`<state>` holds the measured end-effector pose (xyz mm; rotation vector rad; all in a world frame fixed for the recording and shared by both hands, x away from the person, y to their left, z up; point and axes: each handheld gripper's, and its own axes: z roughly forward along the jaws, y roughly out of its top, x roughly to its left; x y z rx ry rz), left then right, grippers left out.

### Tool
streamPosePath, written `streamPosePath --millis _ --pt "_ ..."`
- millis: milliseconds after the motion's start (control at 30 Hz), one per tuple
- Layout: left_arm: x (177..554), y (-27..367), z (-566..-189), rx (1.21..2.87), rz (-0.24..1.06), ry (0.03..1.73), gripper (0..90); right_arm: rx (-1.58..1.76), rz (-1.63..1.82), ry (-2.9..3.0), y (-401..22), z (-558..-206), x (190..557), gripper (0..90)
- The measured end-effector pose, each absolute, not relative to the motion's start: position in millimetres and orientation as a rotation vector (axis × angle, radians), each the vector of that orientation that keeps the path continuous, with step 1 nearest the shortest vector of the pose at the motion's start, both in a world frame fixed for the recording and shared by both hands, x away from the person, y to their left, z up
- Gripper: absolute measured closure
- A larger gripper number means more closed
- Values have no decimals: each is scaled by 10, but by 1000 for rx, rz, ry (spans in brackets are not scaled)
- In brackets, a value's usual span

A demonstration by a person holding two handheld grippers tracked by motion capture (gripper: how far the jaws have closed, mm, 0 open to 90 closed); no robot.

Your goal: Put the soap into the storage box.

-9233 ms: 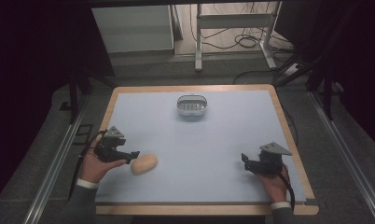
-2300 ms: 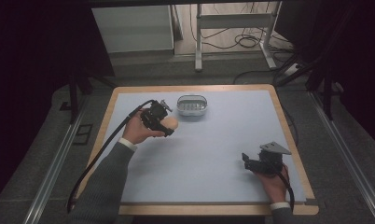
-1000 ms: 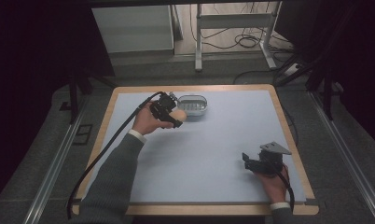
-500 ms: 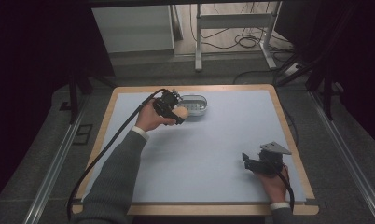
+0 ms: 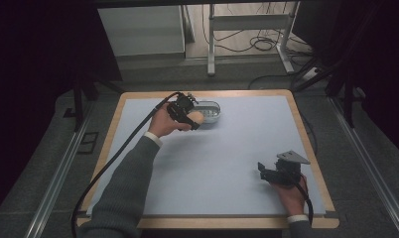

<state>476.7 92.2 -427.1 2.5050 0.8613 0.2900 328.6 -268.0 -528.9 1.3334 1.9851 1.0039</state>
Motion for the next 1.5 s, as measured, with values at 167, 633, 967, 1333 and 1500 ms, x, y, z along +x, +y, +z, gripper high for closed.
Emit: streamPosePath --millis 167,633,967,1333,1500 --pt "4796 891 -4276 2506 292 861 325 1331 1003 1985 -2679 -5289 3285 101" --pt "4957 750 -4293 2542 296 839 325 1327 1001 1988 -2676 -5289 3285 101" --pt "5132 653 -4359 2548 279 843 325 1327 1009 1986 -2680 -5288 3281 101" --pt "5277 641 -4365 2554 277 858 325 1327 1011 1984 -2679 -5288 3280 101" --pt "5365 619 -4393 2559 298 868 325 1328 1011 1984 -2680 -5288 3279 101"
